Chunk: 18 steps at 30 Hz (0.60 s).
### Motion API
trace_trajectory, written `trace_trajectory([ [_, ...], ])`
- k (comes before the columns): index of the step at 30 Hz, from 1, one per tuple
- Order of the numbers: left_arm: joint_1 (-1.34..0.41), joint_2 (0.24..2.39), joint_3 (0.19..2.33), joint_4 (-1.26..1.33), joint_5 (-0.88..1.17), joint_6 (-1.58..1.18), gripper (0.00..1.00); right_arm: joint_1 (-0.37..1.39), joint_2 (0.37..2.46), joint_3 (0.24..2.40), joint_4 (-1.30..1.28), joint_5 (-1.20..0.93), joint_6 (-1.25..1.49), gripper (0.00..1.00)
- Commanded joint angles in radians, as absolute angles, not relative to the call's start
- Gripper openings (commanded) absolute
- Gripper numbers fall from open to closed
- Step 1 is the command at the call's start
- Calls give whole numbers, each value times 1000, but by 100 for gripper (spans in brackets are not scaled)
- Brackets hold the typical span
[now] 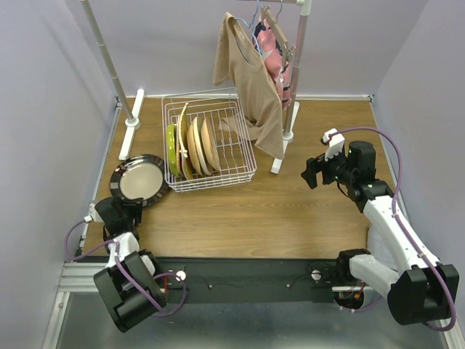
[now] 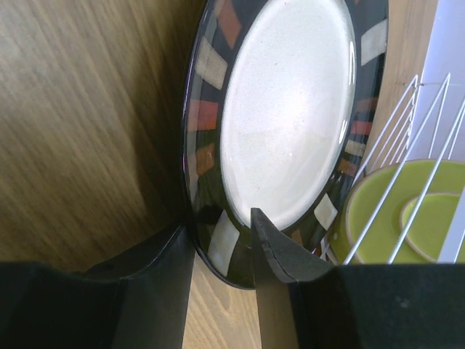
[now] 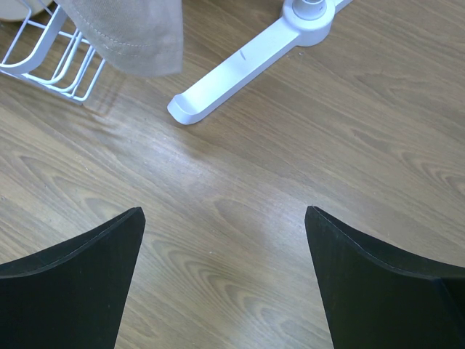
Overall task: Load the plates into the dish rack
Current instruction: Grab a plate with the left arm
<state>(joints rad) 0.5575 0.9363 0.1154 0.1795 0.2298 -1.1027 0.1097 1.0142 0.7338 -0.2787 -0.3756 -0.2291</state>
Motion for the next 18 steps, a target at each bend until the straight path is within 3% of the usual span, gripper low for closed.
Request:
trace_trajectory([
  [1, 572, 991, 92, 215, 281, -1055, 39, 107, 1012, 724, -270, -379, -236, 100],
  [13, 621, 924, 95, 186, 302, -1042, 7, 107, 1012, 724, -270, -380, -236, 100],
  [18, 624, 828, 118, 121, 308, -1051, 0, 107, 1011, 724, -270, -382, -236, 100],
])
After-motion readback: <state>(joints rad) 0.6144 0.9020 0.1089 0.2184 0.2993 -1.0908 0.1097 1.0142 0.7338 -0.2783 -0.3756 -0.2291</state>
